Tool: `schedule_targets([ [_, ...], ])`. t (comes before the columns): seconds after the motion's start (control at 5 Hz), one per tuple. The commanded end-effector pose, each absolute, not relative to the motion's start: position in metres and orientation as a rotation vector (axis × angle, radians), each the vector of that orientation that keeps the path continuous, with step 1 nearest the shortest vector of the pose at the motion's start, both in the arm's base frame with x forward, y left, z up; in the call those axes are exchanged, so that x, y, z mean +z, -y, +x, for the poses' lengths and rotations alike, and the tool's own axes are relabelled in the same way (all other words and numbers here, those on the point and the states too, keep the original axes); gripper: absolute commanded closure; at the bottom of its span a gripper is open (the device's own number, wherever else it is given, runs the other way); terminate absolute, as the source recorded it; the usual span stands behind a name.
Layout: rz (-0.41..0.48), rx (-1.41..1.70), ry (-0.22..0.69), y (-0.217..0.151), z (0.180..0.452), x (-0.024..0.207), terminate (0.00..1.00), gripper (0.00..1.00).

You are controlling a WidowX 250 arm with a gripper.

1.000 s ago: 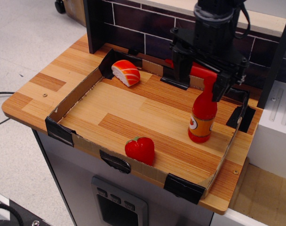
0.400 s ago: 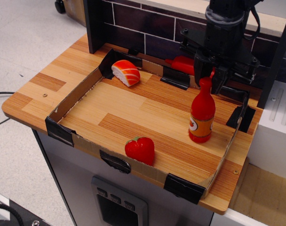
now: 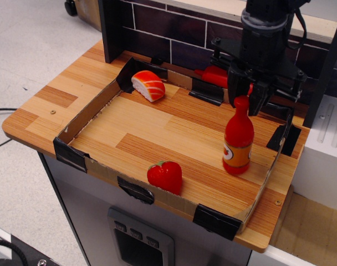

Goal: Topple hot sauce bottle

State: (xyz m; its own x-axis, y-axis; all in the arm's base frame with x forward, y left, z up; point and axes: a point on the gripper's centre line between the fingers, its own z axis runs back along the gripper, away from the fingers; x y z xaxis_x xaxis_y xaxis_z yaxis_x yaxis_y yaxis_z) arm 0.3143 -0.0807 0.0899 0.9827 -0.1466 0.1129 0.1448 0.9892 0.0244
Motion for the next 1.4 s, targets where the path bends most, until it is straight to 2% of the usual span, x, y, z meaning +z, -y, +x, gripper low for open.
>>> schedule_targets([
  [0.0,0.031,0.017,0.040,0.073,0.304,0.116,0.00,1.00],
  [0.2,0.008,0.093,-0.108,0.077,0.302,0.108,0.00,1.00],
  [0.4,-0.005,0.143,-0.203,0.081,0.300,0.097,0.00,1.00],
  [0.6,0.010,0.154,-0.221,0.079,0.301,0.082,0.00,1.00],
  [0.8,0.019,0.102,-0.135,0.077,0.305,0.079,0.00,1.00],
  [1.2,0.104,0.009,0.165,0.066,0.327,0.067,0.00,1.00],
])
